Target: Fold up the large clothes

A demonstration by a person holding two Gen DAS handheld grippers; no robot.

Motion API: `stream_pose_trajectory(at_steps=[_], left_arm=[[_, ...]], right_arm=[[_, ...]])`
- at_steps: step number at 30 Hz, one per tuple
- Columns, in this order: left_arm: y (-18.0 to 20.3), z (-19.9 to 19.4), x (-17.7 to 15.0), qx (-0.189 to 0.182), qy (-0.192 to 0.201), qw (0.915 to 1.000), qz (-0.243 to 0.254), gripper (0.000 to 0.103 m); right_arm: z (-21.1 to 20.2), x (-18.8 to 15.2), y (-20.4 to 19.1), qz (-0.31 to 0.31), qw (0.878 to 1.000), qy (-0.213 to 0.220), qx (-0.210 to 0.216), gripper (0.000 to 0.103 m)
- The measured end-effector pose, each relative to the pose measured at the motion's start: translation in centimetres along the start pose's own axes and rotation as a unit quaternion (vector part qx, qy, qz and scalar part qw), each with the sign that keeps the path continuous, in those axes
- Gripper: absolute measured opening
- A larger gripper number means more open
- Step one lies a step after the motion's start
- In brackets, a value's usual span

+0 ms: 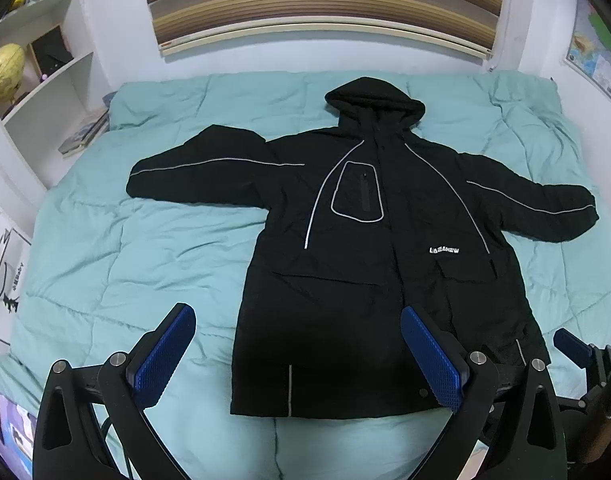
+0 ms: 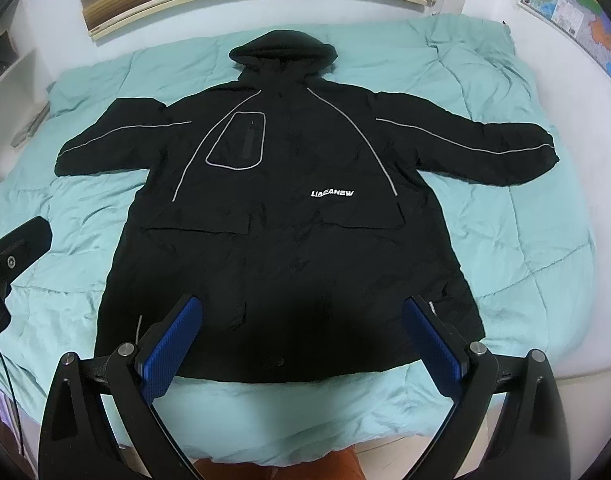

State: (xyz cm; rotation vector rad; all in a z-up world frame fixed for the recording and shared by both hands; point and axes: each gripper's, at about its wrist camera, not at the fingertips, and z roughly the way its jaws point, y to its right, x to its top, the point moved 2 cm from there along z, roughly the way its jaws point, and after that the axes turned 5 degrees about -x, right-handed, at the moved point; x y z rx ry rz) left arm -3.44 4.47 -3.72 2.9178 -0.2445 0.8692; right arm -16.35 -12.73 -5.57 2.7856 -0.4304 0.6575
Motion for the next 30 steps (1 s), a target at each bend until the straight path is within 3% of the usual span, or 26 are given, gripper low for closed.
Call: stream_pose_trajectory(at_steps=[30], left_arm=[[-2.9, 2.9, 1.9, -0.037, -0.013, 0.9992, -0.009, 0.102]], right_arm=[[1.3, 0.8, -3.5, 0.004, 1.000, -0.014, -0.006, 0.101]])
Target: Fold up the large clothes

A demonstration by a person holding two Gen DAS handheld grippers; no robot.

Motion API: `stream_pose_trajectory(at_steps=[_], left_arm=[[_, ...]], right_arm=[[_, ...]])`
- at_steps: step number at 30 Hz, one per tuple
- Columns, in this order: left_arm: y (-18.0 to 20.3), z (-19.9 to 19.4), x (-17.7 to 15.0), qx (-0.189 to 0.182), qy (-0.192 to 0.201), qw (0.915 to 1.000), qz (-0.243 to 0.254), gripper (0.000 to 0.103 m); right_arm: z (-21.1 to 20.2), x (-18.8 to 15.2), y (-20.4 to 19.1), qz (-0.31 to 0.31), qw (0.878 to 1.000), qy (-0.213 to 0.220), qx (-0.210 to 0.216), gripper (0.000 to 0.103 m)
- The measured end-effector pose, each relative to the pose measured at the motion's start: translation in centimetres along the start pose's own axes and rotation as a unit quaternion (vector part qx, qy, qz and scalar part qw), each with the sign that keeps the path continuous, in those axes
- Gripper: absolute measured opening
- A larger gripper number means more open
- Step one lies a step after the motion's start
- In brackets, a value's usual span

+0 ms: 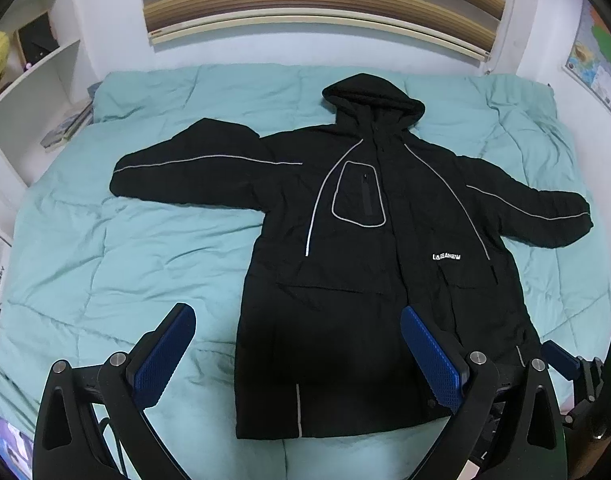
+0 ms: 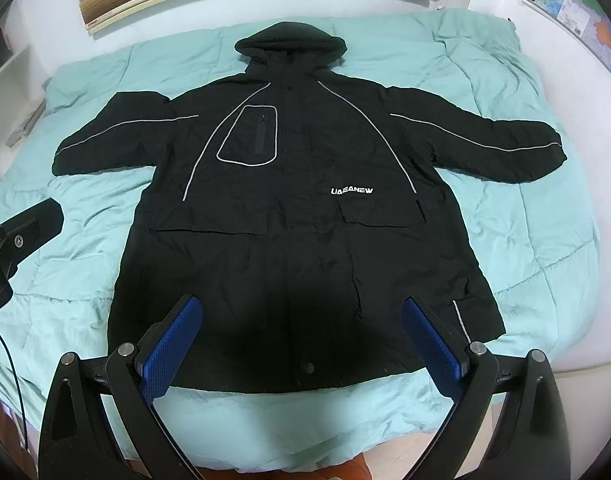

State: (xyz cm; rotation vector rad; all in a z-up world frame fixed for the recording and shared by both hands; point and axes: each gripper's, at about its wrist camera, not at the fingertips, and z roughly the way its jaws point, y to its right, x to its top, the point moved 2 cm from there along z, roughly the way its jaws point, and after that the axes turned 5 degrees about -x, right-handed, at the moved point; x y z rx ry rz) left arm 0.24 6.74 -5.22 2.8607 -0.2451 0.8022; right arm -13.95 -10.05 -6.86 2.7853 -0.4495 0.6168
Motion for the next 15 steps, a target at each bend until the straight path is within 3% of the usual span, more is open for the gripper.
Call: stream_pose_trajectory(at_steps=[15], left_arm=[[-1.0, 1.8, 2.2, -0.012, -0.002, 0.9998, -0.013, 0.102]], right_arm=[[1.1, 2.2, -1.1, -0.006, 1.000, -0.001, -0.001, 0.101]])
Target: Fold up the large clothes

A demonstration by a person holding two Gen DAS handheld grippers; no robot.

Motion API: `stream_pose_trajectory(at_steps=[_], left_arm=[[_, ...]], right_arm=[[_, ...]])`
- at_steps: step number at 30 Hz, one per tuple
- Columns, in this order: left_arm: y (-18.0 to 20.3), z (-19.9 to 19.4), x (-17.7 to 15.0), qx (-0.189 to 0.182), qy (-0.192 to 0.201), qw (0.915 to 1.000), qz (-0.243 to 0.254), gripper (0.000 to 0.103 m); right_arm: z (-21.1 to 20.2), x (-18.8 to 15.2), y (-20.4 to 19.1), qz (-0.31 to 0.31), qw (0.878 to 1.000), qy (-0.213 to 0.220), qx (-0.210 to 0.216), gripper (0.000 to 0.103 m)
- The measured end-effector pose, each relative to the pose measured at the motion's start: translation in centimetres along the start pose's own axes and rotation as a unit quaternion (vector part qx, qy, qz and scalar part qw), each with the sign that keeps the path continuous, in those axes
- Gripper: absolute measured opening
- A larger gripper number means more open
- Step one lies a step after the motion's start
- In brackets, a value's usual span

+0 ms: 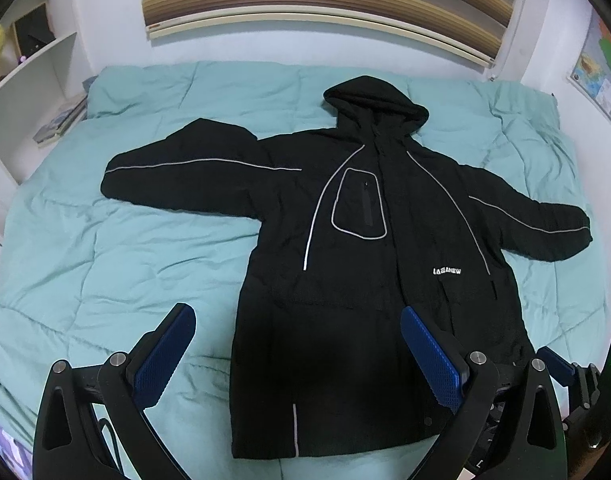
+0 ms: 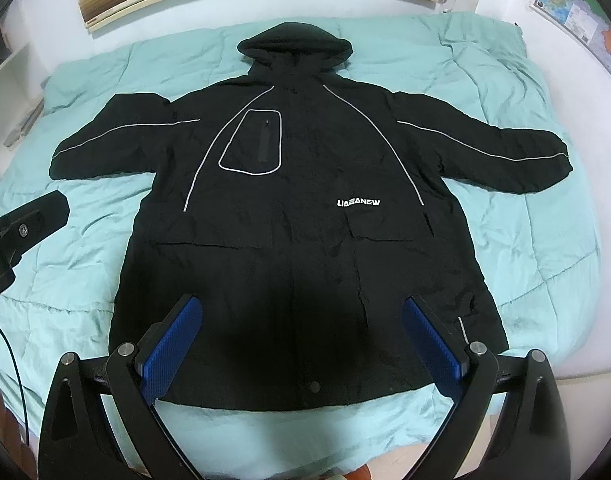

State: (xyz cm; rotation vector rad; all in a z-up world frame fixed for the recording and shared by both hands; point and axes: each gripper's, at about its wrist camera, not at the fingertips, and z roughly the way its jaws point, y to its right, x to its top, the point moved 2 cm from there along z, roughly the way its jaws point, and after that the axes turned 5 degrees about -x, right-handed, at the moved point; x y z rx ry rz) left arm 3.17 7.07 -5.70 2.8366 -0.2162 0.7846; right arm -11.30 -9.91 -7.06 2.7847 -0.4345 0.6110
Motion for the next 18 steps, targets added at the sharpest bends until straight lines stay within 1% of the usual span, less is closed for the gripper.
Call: stream_pose_trajectory(at_steps=[11, 18], left_arm=[[-1.1, 2.2, 1.6, 0.003, -0.012, 0.9999, -0.012, 0.102], [-3.1, 4.8, 2.6, 0.007, -0.037, 0.9986, -0.038, 0.102]], right_arm=[[1.8, 1.9, -1.6, -0.012, 1.000, -0.011, 0.007, 0.101], [3.9, 3.0, -3.1, -0.023, 0.999, -0.031, 0.015, 0.101]])
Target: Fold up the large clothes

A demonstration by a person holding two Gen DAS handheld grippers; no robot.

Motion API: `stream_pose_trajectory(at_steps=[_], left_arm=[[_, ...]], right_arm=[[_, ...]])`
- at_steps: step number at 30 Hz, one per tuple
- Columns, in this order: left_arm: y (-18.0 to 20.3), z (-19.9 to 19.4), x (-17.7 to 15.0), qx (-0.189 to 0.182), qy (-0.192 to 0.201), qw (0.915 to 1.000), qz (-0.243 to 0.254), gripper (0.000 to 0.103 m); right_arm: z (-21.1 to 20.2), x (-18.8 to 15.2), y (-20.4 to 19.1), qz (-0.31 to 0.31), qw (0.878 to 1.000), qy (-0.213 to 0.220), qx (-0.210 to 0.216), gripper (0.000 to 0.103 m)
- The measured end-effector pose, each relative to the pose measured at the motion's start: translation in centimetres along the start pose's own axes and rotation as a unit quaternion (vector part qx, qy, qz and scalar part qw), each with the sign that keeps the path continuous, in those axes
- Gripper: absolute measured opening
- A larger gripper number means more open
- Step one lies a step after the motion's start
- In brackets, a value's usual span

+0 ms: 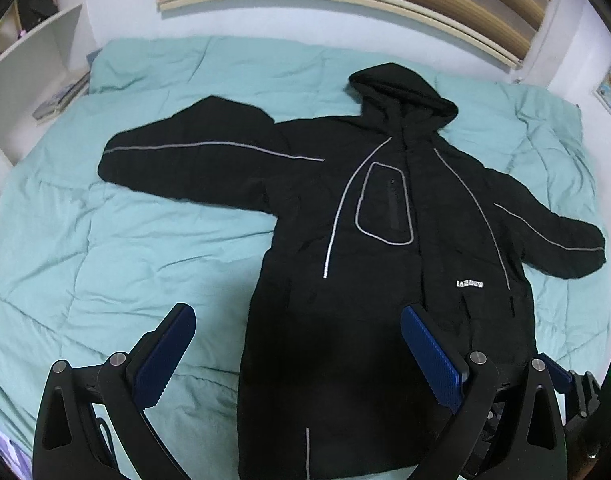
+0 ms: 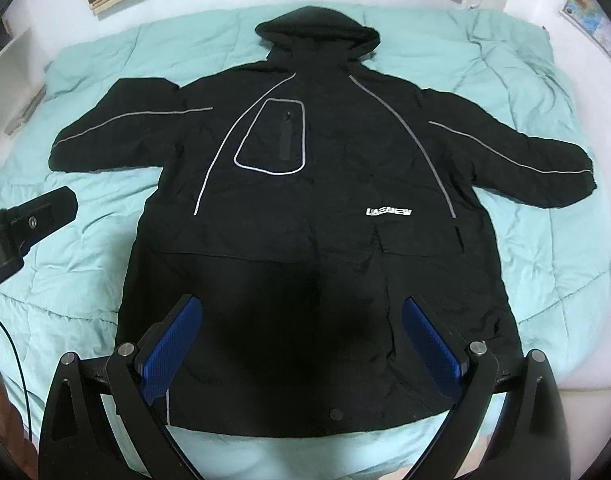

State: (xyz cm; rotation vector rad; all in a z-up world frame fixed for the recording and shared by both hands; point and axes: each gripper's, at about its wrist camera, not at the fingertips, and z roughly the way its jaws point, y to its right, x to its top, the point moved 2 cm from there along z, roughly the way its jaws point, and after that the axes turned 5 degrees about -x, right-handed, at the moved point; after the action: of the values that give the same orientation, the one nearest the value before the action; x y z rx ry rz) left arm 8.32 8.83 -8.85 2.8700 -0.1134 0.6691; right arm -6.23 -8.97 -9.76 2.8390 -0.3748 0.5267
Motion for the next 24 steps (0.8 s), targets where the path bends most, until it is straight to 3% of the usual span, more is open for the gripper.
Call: stream_pose_trajectory(at_steps=[6, 13, 18, 22, 24], left_arm=[[-2.8, 2.3, 1.6, -0.011, -0.007, 0.9993, -0.034, 0.102], [-11.5, 6.2, 4.8, -0.016, 0.001, 0.9909, -0.134, 0.102], [-22.0, 7.3, 7.8, 0.002, 0.064, 0.9696, -0.236, 0.102], [-29.3, 8.2, 9.5, -0.008, 0.120, 0.9460, -0.301, 0.102], [-31.5, 9.5, 10.4, -0.021, 0.126, 0.9412, -0.313, 0.102]], right_arm=[[1.9, 1.7, -1.8, -0.015, 1.000, -0.013, 0.003, 0.101], [4.9, 4.4, -5.1, -0.052, 0.998, -0.024, 0.003, 0.101], [6.8, 6.7, -8.4, -0.106, 0.994, -0.009, -0.007, 0.097], [8.0, 8.7, -11.2, -0.140, 0.990, 0.004, 0.009, 0.096], [8.7, 10.0, -12.6, -0.149, 0.989, 0.006, 0.023, 0.096]])
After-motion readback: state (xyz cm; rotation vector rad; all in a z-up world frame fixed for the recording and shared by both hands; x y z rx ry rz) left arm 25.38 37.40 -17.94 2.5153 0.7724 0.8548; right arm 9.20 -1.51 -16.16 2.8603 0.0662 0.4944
